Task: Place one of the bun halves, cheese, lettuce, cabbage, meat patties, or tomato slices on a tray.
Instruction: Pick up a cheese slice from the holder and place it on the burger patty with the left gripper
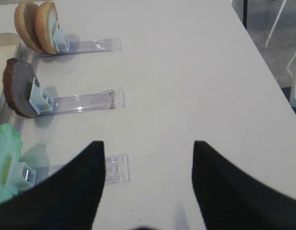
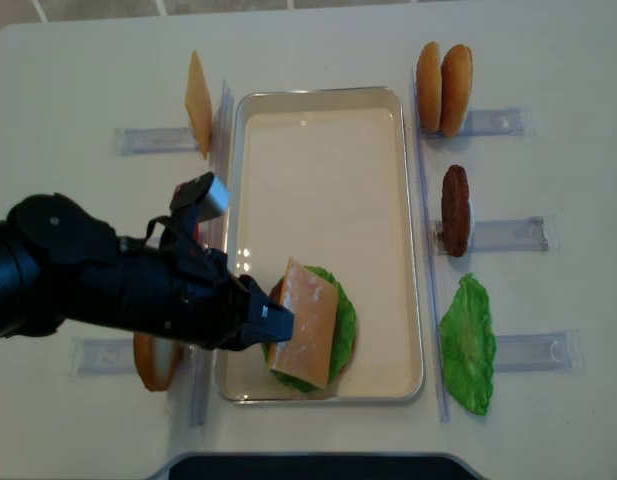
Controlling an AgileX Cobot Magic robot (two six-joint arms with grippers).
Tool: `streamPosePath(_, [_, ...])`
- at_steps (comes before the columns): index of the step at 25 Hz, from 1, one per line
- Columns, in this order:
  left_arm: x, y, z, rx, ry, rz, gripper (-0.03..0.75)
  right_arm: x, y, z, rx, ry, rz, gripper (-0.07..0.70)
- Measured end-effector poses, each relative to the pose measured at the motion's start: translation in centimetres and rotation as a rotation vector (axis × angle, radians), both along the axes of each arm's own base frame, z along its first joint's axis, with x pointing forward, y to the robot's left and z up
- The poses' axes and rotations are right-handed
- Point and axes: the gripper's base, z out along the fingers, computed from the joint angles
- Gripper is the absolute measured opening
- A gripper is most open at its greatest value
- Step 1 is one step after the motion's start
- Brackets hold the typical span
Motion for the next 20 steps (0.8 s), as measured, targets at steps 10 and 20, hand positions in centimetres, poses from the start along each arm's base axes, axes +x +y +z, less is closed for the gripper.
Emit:
streamPosePath(10, [0.15,-0.03,-0.36,0.011,-0.004,-0.009,0.032,0.0,0.0,0.0,0.0,0.0,0.0,0.415])
streamPosePath(20, [0.25,0.07,-0.47,0.03,-0.023,-0.017,0.032,0.0,0.0,0.0,0.0,0.0,0.0,0.415])
